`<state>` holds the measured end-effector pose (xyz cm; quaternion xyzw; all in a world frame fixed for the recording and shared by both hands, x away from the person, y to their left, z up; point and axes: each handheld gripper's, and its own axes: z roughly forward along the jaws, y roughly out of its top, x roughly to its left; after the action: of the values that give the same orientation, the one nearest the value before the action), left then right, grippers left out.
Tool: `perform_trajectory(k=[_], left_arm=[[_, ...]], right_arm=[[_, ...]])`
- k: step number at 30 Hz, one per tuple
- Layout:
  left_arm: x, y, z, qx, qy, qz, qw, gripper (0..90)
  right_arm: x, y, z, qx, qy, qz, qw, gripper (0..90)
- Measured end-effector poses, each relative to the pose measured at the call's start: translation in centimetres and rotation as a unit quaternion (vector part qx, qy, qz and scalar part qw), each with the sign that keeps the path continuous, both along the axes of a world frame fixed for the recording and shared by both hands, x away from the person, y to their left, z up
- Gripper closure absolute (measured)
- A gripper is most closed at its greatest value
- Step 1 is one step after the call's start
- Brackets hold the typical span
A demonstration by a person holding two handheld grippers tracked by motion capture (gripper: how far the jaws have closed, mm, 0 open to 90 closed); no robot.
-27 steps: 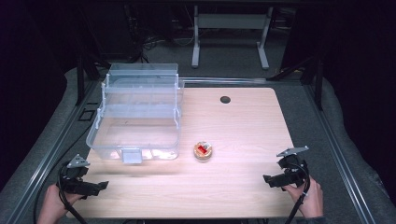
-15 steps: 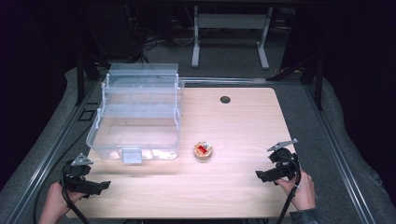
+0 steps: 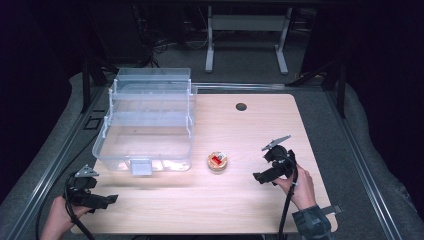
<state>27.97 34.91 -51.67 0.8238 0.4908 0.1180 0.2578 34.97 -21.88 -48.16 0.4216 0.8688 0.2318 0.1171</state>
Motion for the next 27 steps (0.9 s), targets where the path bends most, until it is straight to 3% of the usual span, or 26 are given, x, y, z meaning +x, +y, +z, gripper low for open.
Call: perform_trajectory(k=[13, 19, 25, 27], left_arm=[[0.3, -0.1, -0.1, 0.008, 0.022, 0.004, 0.9997, 0.1], [0.5, -0.3, 0.1, 0.011, 0.023, 0.005, 0.9997, 0.1], [0.4, -0.2, -0.3, 0.011, 0.026, 0.004, 0.9996, 0.1], [0.4, -0.1, -0.4, 0.012, 0.028, 0.008, 0.9995, 0.1]], right_arm=[[3.3, 5.7, -0.2, -0.001, 0.017, 0.052, 0.9985, 0.0], [4.5, 7.8, -0.2, 0.003, 0.023, 0.066, 0.9976, 0.0], [6.6, 11.0, -1.2, -0.019, 0.048, 0.084, 0.9952, 0.0], [7.2, 11.9, -2.0, -0.011, 0.06, 0.093, 0.9938, 0.0]])
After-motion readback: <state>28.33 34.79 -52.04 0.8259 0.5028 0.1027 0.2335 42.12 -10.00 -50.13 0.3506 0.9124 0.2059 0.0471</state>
